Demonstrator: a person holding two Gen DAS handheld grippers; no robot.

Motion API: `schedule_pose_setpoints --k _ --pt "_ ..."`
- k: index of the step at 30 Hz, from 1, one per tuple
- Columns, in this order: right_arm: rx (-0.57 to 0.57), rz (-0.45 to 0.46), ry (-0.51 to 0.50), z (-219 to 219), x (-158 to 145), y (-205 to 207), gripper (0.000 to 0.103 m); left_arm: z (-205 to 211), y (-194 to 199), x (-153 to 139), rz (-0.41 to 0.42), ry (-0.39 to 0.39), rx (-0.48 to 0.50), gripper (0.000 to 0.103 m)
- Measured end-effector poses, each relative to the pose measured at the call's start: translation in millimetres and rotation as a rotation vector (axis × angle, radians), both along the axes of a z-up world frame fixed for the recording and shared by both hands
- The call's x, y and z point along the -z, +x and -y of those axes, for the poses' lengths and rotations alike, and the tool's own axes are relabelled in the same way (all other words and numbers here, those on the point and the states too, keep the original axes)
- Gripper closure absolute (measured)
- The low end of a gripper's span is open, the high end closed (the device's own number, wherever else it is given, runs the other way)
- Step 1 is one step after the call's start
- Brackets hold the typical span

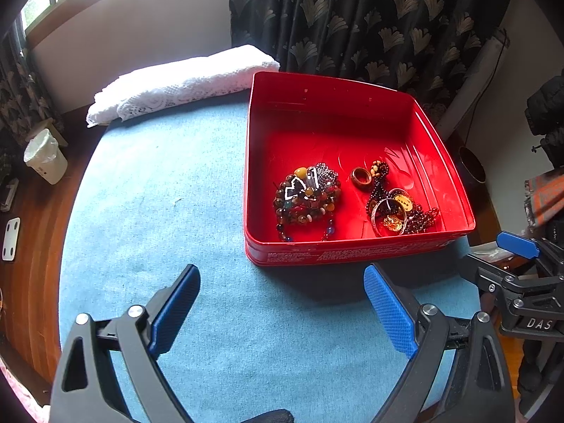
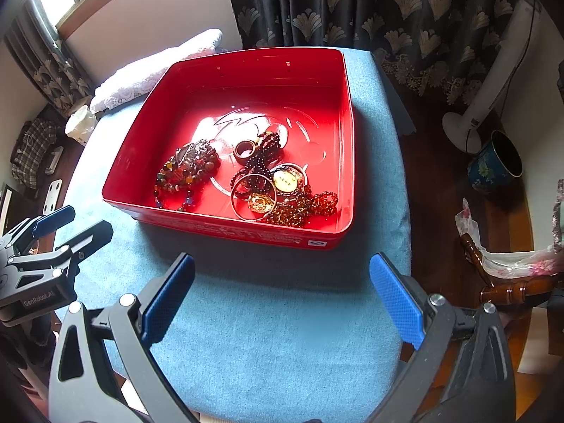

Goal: Organize jewelry

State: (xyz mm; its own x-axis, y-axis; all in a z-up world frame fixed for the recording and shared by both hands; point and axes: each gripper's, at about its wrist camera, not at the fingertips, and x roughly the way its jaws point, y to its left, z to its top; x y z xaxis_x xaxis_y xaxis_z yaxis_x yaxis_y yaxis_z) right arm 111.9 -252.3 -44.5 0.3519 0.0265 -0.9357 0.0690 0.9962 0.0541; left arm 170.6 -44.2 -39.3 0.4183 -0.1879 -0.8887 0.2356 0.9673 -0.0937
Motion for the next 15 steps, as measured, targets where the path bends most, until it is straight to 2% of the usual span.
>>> schedule_pose_setpoints --k 15 --pt "0.001 -0.003 -0.003 0.3 -0.1 0.5 0.007 0.1 0.4 0.4 0.0 0.0 0.001 0.011"
